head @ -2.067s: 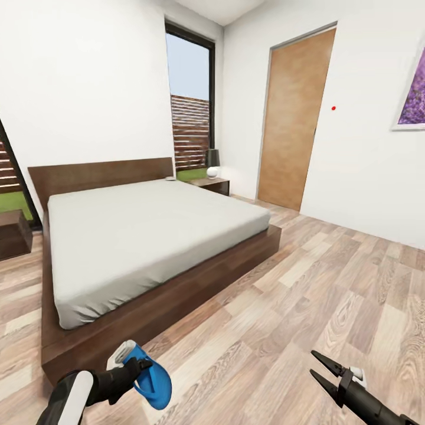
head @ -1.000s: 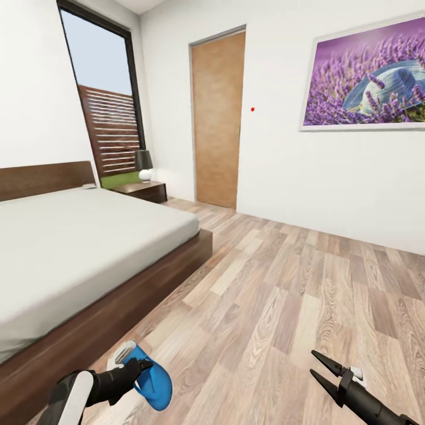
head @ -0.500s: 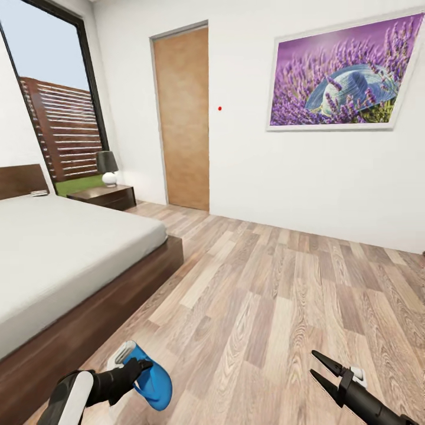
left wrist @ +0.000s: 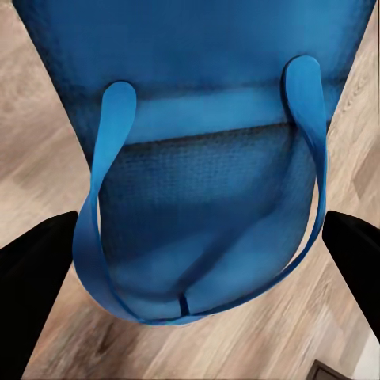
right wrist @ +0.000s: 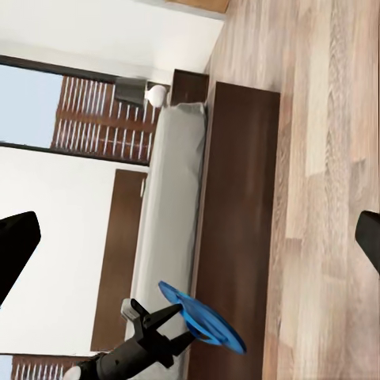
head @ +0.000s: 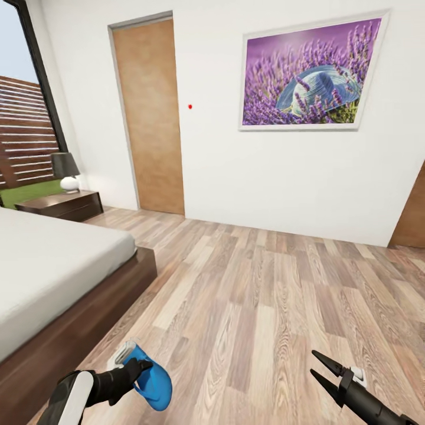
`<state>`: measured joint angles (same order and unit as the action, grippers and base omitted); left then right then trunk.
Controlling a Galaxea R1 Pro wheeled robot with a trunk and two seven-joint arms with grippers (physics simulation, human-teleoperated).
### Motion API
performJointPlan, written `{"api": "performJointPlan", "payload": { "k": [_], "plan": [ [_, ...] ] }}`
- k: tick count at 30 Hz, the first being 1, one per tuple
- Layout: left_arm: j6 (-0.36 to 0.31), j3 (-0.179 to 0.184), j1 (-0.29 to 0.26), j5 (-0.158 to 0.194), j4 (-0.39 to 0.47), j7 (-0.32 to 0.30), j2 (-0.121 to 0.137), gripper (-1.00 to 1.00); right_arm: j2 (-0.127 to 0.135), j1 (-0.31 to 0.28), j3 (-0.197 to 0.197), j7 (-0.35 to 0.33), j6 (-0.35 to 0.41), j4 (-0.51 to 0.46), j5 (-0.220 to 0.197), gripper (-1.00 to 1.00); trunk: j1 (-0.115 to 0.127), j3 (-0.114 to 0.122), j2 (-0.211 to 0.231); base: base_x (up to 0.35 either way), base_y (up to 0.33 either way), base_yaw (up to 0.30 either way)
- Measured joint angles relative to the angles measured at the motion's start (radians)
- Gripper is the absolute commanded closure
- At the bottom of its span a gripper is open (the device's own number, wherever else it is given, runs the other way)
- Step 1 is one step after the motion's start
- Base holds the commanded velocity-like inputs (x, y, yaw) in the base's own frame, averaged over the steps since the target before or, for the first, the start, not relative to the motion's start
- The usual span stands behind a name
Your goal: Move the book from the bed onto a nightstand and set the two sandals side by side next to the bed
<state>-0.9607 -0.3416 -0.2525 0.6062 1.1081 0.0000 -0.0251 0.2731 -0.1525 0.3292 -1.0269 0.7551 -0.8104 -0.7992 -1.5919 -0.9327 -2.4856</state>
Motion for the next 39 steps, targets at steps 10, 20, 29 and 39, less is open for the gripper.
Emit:
{"api": "performJointPlan", "payload": {
  "k": [10,20,29,39],
  "plan": [
    [0.0,0.0,0.0,0.0,-0.001,0.0,0.0,1.0,0.0,0.0,-0.001,0.0,0.0,0.0,0.0,-1.0,0.0,0.0,0.0,0.343,0.104,-0.263],
    [0.001,0.0,0.0,-0.002,-0.009,0.0,0.0,1.0,0.0,0.0,-0.003,0.0,0.0,0.0,0.0,-1.0,0.0,0.0,0.0,0.343,0.061,-0.263],
    [0.003,0.001,0.0,-0.003,-0.015,0.0,-0.001,1.0,0.0,0.0,-0.002,0.0,0.0,0.0,0.0,-1.0,0.0,0.0,0.0,0.344,-0.033,-0.263],
    [0.003,0.003,0.0,-0.003,-0.016,0.0,-0.001,1.0,0.0,0.0,-0.001,0.0,0.0,0.0,0.0,-1.0,0.0,0.0,0.0,0.344,-0.123,-0.263]
  ]
}}
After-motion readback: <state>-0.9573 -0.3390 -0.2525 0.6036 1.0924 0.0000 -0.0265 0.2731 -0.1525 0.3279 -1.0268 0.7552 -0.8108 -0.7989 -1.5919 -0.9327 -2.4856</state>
